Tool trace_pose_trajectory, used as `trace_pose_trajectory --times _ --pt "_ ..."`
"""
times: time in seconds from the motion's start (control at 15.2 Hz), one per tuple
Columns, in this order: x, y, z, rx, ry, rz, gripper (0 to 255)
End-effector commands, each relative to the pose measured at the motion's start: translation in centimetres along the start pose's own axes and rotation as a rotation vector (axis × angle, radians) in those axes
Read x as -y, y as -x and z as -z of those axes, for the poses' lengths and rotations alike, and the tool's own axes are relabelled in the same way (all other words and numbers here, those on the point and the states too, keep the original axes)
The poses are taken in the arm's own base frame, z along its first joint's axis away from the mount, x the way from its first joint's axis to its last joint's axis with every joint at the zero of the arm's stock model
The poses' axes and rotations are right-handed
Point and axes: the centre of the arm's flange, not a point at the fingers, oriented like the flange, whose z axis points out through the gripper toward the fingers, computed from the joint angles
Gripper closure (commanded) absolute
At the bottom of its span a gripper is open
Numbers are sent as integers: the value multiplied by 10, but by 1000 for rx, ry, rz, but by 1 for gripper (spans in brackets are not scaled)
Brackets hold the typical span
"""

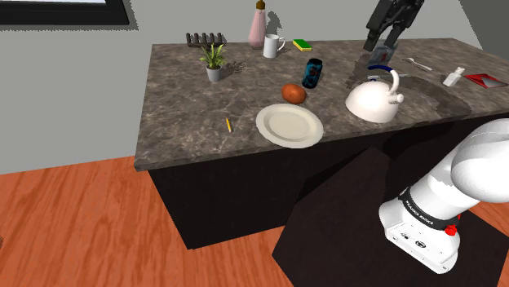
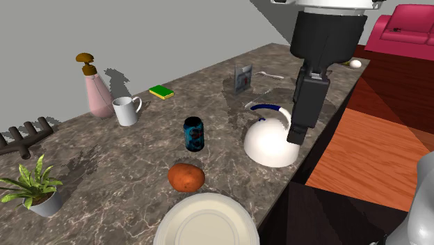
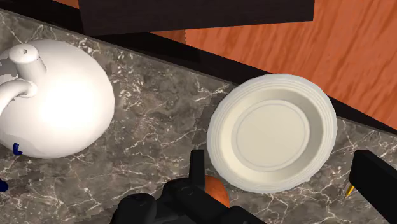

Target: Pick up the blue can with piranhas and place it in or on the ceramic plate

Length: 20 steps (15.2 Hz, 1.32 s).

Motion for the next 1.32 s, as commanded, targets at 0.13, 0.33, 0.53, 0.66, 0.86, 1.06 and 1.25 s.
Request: trace_pose_trajectory --times 0.13,0.33,0.53,0.66,0.86,1.06,1.25 --pt "-11 -21 -11 1 3 -3 0" --pt "-28 -53 -28 3 6 -7 0" --pt "-45 -85 -44 4 10 -11 0" --pt "-56 -106 -55 5 13 -14 0" --pt "-73 -137 -72 7 16 -18 0" --pt "-91 -169 -88 8 20 -22 0" --pt "-109 -200 -105 10 24 -27 0"
